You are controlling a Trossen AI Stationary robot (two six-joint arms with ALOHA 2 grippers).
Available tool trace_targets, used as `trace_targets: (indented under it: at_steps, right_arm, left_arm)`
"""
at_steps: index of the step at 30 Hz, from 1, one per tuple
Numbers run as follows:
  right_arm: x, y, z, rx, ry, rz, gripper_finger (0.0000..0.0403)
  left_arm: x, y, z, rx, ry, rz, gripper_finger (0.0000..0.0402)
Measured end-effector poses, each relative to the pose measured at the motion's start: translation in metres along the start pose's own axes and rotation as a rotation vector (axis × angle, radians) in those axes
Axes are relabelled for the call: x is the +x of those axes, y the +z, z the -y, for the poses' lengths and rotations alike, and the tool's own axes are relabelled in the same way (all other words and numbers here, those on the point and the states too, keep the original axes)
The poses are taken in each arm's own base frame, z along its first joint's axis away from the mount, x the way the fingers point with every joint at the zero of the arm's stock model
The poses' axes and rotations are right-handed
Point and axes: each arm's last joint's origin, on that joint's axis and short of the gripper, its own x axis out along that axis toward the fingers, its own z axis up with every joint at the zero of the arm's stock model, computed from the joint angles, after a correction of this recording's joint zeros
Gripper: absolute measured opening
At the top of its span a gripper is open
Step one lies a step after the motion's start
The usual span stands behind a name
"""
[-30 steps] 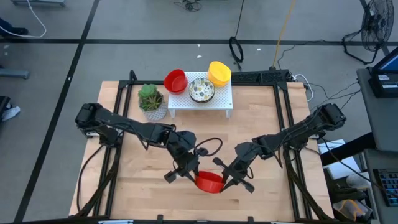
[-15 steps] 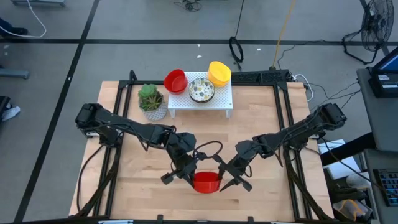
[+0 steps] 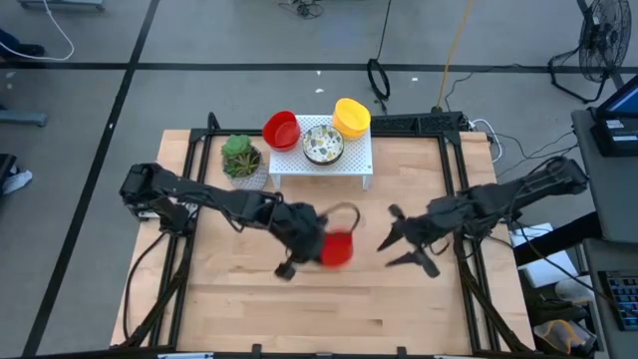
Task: Pick & Place Mini bowls
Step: Stack the red bowl on the red bowl on the shelf
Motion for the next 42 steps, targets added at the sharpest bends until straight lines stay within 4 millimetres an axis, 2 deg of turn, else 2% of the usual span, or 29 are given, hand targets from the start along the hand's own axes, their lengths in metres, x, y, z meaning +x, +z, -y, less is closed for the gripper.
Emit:
trace_targets:
  at_steps: [3,6,13,17,22,30,37,42]
  right_arm:
    - [-0.017,-0.003,-0.001,0.045,-0.09,-0.014,0.0171]
    - [-0.026,-0.008,-0.001,0.055,-0.156,-0.041,0.0167]
    - [-0.024,-0.023,0.004,0.059,-0.229,-0.123,0.0164]
    - [-0.021,-0.03,0.005,0.06,-0.233,-0.144,0.0162]
    - [-0.018,-0.034,0.006,0.059,-0.234,-0.152,0.0162]
    - [-0.016,-0.039,0.007,0.059,-0.235,-0.161,0.0161]
    - [-0.015,-0.038,0.007,0.044,-0.233,-0.15,0.016]
    - [-0.015,-0.038,0.007,0.048,-0.232,-0.141,0.016]
  left_arm:
    - [-0.014,-0.002,-0.014,-0.042,0.243,-0.04,0.0012]
    - [-0.037,0.002,-0.024,-0.043,0.417,-0.025,0.0011]
    - [-0.109,0.004,-0.047,-0.1,0.861,0.008,0.0016]
    - [-0.143,-0.011,-0.065,-0.2,0.998,-0.048,0.0007]
    - [-0.171,-0.038,-0.095,-0.382,1.113,-0.124,0.0014]
    - [-0.196,-0.064,-0.126,-0.492,1.174,-0.141,0.001]
    - [-0.191,-0.08,-0.147,-0.535,1.065,-0.141,0.0006]
    - [-0.189,-0.085,-0.151,-0.528,1.059,-0.18,0.0017]
